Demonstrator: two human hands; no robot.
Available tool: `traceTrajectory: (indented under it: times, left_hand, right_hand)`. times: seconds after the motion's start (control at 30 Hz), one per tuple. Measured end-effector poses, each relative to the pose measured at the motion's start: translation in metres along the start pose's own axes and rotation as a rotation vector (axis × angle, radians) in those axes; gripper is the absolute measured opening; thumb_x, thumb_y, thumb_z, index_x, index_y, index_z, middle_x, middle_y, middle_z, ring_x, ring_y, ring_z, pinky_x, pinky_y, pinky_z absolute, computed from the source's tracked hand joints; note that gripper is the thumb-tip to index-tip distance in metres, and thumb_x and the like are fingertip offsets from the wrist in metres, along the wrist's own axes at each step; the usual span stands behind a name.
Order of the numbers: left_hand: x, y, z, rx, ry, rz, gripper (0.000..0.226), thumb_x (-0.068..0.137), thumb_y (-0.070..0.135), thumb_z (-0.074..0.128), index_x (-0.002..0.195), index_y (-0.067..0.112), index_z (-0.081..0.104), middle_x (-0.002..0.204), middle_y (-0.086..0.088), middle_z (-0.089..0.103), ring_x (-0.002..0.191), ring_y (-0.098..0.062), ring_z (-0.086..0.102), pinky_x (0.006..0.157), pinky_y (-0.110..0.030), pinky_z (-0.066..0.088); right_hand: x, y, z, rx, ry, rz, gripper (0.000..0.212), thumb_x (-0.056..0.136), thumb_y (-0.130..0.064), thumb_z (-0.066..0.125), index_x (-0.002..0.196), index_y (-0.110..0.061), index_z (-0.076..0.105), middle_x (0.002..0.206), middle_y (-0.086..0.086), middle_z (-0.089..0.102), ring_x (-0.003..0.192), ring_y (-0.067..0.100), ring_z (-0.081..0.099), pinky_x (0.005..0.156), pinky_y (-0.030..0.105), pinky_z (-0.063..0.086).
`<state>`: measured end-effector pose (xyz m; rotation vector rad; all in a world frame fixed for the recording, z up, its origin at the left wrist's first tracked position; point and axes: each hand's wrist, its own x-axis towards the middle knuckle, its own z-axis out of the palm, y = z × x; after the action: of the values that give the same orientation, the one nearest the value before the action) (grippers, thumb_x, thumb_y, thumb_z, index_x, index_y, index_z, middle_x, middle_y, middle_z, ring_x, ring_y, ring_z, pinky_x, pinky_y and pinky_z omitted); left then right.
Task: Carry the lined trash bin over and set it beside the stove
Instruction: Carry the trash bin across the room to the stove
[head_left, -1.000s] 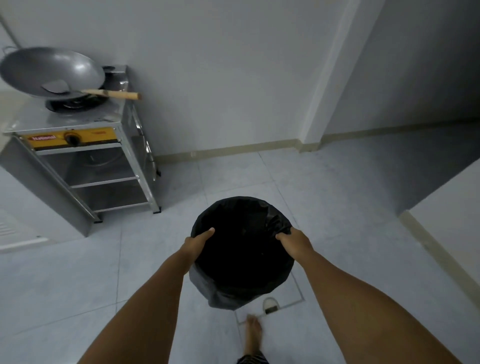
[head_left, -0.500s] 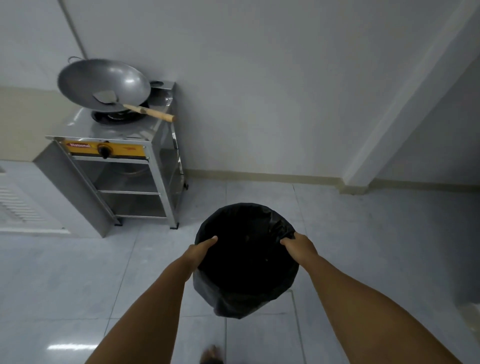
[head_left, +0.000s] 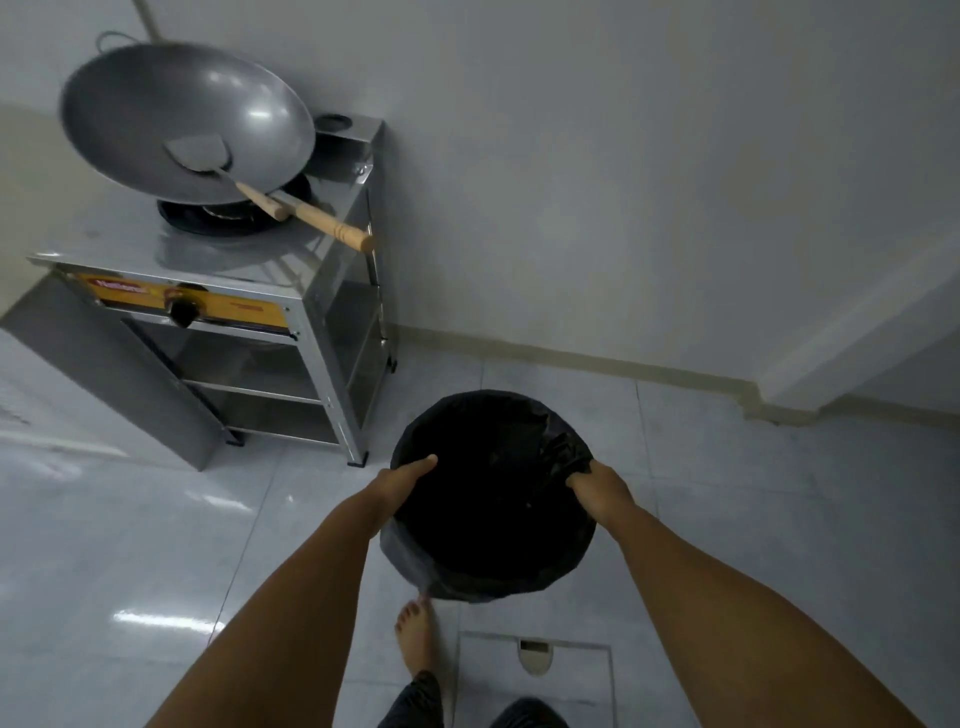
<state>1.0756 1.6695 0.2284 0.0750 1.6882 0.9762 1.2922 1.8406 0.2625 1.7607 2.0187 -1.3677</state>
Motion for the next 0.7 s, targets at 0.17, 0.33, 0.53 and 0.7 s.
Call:
traceTrajectory:
  times: [0.17, 0.33, 0.53, 0.7]
  left_hand:
    - [0.071, 0.033, -0.012, -0.001, 0.032, -0.049, 0.087, 0.086, 0.051, 0.067, 0.154, 0.006, 0.035, 0.153, -0.015, 0.046, 0.14, -0.034, 0.044, 0.116, -0.042, 0.032]
    - [0.157, 0.05, -0.022, 0.002, 0.05, -0.093, 0.09, 0.083, 0.052, 0.069, 0.153, 0.006, 0.037, 0.15, -0.016, 0.049, 0.138, -0.035, 0.047, 0.116, -0.042, 0.035]
    - [0.296, 0.035, -0.021, -0.045, 0.118, -0.089, 0.08, 0.085, 0.049, 0.068, 0.149, 0.005, 0.045, 0.145, -0.017, 0.055, 0.132, -0.036, 0.052, 0.112, -0.042, 0.04]
    - [0.403, 0.001, -0.014, -0.071, 0.179, -0.085, 0.076, 0.088, 0.044, 0.067, 0.148, 0.002, 0.046, 0.144, -0.017, 0.055, 0.131, -0.037, 0.053, 0.107, -0.041, 0.043]
  right_hand:
    - [0.078, -0.026, 0.014, 0.003, -0.049, 0.045, 0.049, 0.09, -0.016, 0.043, 0.138, -0.02, 0.05, 0.127, 0.014, 0.062, 0.109, 0.031, 0.06, 0.087, 0.034, 0.047]
    - [0.169, -0.039, 0.039, 0.028, -0.055, 0.062, 0.054, 0.092, -0.02, 0.047, 0.146, -0.022, 0.041, 0.129, 0.015, 0.06, 0.109, 0.035, 0.059, 0.084, 0.036, 0.044]
    - [0.304, -0.018, 0.092, 0.051, -0.064, 0.091, 0.056, 0.087, -0.022, 0.052, 0.142, -0.02, 0.041, 0.119, 0.019, 0.06, 0.102, 0.039, 0.06, 0.085, 0.042, 0.05]
    - [0.409, 0.02, 0.146, 0.077, -0.033, 0.084, 0.065, 0.074, -0.033, 0.055, 0.138, -0.026, 0.043, 0.116, 0.015, 0.059, 0.102, 0.036, 0.061, 0.094, 0.049, 0.053]
